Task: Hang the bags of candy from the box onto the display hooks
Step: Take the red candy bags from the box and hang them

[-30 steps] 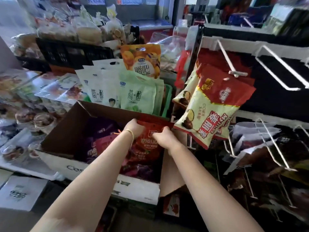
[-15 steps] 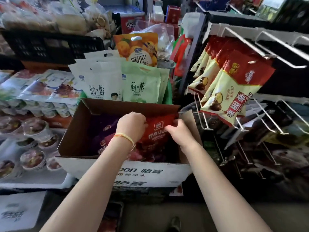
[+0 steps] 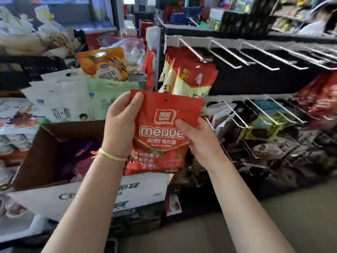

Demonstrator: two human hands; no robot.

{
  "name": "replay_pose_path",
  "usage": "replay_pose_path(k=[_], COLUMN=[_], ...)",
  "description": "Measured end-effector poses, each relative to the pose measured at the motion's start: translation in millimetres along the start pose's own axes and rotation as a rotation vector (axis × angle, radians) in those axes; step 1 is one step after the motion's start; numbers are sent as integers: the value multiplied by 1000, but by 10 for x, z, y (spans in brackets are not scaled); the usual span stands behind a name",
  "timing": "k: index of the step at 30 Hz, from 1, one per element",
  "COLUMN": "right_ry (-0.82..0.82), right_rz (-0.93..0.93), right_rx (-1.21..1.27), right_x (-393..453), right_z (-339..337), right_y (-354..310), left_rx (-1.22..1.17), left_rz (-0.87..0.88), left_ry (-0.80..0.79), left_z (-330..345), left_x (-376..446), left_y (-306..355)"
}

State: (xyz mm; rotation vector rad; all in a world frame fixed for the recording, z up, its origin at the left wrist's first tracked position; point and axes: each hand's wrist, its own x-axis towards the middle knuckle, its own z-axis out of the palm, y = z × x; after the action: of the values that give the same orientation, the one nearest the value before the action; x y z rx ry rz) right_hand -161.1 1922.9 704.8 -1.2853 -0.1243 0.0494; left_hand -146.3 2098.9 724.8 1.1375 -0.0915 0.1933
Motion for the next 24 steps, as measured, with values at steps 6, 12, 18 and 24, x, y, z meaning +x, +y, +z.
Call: replay_pose_path(k=[6, 12, 18, 24], right_ry=[148, 298, 378, 401], right_rz=[-66, -86, -76, -98], right_rx=[-63, -65, -87, -113], right_x=[-363, -626, -661, -329], right_z=[-1177, -2550, -3731, -4660], right_y=[-468, -886, -1215, -1479], left_rx=[-83, 64, 27, 25], left_rz=[-120, -291, -349, -345], left_ry=[-113, -317, -283, -317], left_z=[1256, 2623, 3772, 4626], left_x=[-173, -394, -415, -74], left_y=[-593, -1240, -1828, -2281])
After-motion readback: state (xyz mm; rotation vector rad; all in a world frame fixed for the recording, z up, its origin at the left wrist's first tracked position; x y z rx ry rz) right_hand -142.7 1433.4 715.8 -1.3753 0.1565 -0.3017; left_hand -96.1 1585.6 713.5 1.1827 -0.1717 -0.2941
